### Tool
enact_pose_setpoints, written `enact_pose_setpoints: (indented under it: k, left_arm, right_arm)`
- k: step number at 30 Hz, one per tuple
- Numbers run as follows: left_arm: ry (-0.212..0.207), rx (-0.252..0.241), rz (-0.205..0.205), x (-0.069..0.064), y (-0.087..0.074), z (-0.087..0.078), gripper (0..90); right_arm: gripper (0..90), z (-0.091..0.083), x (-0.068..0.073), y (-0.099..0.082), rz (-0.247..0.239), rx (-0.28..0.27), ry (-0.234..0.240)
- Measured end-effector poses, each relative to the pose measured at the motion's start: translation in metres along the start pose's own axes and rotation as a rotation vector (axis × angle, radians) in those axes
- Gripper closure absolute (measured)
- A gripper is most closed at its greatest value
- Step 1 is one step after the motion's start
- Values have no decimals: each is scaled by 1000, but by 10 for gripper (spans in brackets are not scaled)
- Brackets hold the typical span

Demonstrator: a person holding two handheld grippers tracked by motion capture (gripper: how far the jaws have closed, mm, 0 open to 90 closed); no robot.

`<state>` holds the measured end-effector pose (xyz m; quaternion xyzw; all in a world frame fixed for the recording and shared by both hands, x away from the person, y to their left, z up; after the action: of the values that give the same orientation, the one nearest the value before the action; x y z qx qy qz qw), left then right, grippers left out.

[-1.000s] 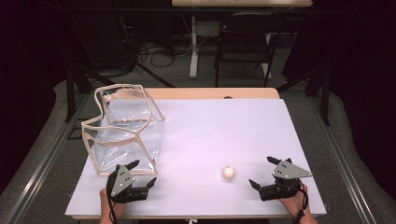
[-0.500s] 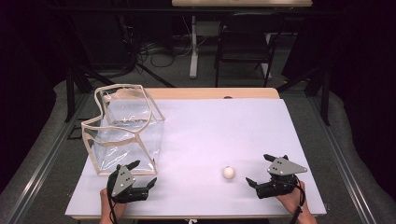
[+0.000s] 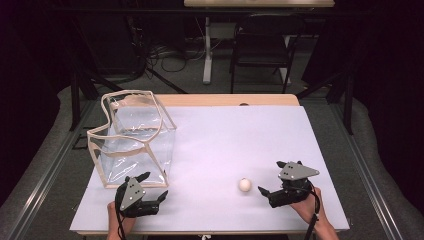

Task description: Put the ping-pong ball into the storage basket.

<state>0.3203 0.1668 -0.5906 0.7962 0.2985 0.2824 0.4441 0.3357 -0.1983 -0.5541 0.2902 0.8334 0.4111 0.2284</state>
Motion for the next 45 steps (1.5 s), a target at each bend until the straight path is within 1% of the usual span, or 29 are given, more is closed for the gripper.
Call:
enact_pose_setpoints:
  k: [6,7,9,17,22,26,28,31,34,39,40,45]
  left_arm:
    - [0,1,-3,0,0,0,160]
    - [0,3,5,0,0,0,160]
    - [1,4,6,0,0,0,161]
    - [-1,1,4,0,0,1,160]
    - [-3,5,15,-1,0,2,160]
    - [-4,4,17,-1,0,2,160]
    - [-4,5,17,-1,0,2,160]
    - [-6,6,18,-1,0,2,160]
    - [-6,10,19,-2,0,2,160]
    - [-7,10,18,-2,0,2,160]
    - [-8,10,18,-2,0,2,160]
    - [-9,9,19,-2,0,3,160]
  right_arm:
    - [0,6,1,3,-5,26,6]
    - [0,7,2,3,-4,29,11]
    - [0,9,2,4,-6,36,14]
    - [0,15,3,9,-12,54,27]
    - [0,18,3,11,-9,60,32]
    - [0,23,3,13,-11,79,43]
    - [0,24,3,13,-11,81,41]
    - [0,26,5,15,-15,89,49]
    - [0,29,6,16,-25,100,54]
    - [0,33,7,17,-21,108,62]
    - [0,37,7,16,-25,115,68]
    - [0,42,10,13,-29,129,85]
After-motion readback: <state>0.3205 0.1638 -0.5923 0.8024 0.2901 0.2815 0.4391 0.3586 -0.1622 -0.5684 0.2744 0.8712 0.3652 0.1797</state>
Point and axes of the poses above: each handheld gripper's, and its own axes: z roughly forward along the jaws, y roughly out of its top, x roughly to its left, the point moved 9 cm from there along z, roughly forward along the jaws, and after that the axes turned 1 degree about y, right-handed, at the moved point
